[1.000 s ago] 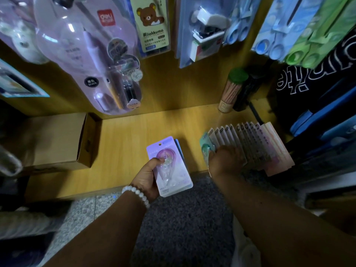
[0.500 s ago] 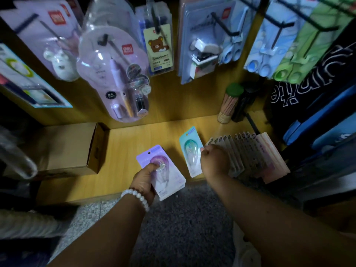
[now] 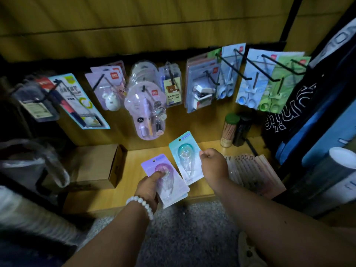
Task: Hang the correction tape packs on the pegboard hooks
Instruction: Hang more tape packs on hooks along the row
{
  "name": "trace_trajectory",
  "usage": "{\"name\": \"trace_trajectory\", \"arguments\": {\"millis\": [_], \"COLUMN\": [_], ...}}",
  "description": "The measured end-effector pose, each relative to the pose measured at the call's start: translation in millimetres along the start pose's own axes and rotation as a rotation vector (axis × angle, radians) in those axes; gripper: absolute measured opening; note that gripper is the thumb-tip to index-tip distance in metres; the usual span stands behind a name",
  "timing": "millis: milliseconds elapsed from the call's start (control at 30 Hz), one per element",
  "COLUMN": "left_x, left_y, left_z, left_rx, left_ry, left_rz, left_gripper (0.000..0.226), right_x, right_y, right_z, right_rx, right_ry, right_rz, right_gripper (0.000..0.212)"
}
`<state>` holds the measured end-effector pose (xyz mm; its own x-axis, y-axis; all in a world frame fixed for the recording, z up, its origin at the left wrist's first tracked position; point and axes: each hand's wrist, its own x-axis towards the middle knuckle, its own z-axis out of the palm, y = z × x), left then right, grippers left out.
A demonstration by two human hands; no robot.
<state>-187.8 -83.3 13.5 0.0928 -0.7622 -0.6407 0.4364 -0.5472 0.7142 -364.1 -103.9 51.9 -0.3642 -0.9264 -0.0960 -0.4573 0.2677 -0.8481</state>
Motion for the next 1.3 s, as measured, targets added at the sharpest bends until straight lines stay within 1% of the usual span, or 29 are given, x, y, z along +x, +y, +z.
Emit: {"name": "trace_trajectory", "arguments": {"millis": [100,167,233,367,433,500,600,700,800,900,1000,1133,1200,1300], "left_x": [-21,-33,-46,-75,-85,-93,-106,-120,-130,-138,-150,-164,-169,-177], "left_y": [1,-1,-2,5,11,16,24,34,43,51,61,79,89,105], "left_z": [2,5,10,22,28,33,40,45,46,49,54,62,65,69], "left_rx": [0.012,-0.009,-0.028,-0.046,-0.044,-0.038,-0.006,0.021,0.027,0.037,0.032,0.027,0.038,0.074], "left_ry": [-0.029,-0.084,-0.154,-0.230,-0.261,-0.280,-0.304,-0.329,-0.329,-0.356,-0.371,-0.385,-0.366,-0.344], "left_rz": [0.032,0.042,0.057,0.081,0.081,0.109,0.155,0.178,0.204,0.228,0.255,0.309,0.336,0.361], "left_gripper": [0.055,0.072,0.080,0.073,0.064,0.054,0.041,0.037,0.038,0.038,0.034,0.035,0.033,0.037], "right_x": [-12,-22,-33,-54,-60,-67,-76,-83,-88,-87,-85,-77,-71,-62], "right_y": [-9,-14,-19,-28,-35,-43,-56,-66,-72,-77,-85,-100,-112,-141], "right_z": [-8,-14,-20,-37,-48,-61,-75,-85,-91,-96,-105,-121,-131,-147], "right_rx": [0.090,0.101,0.095,0.080,0.131,0.186,0.265,0.365,0.418,0.476,0.520,0.581,0.594,0.634], "right_ry": [-0.071,-0.116,-0.145,-0.193,-0.202,-0.229,-0.293,-0.325,-0.319,-0.315,-0.313,-0.260,-0.229,-0.203], "right_rz": [0.048,0.061,0.059,0.046,0.038,0.031,0.029,0.015,0.017,0.029,0.006,-0.061,-0.100,-0.174], "right_gripper": [0.038,0.037,0.034,0.035,0.042,0.043,0.037,0.026,0.022,0.030,0.028,0.025,0.025,0.019]}}
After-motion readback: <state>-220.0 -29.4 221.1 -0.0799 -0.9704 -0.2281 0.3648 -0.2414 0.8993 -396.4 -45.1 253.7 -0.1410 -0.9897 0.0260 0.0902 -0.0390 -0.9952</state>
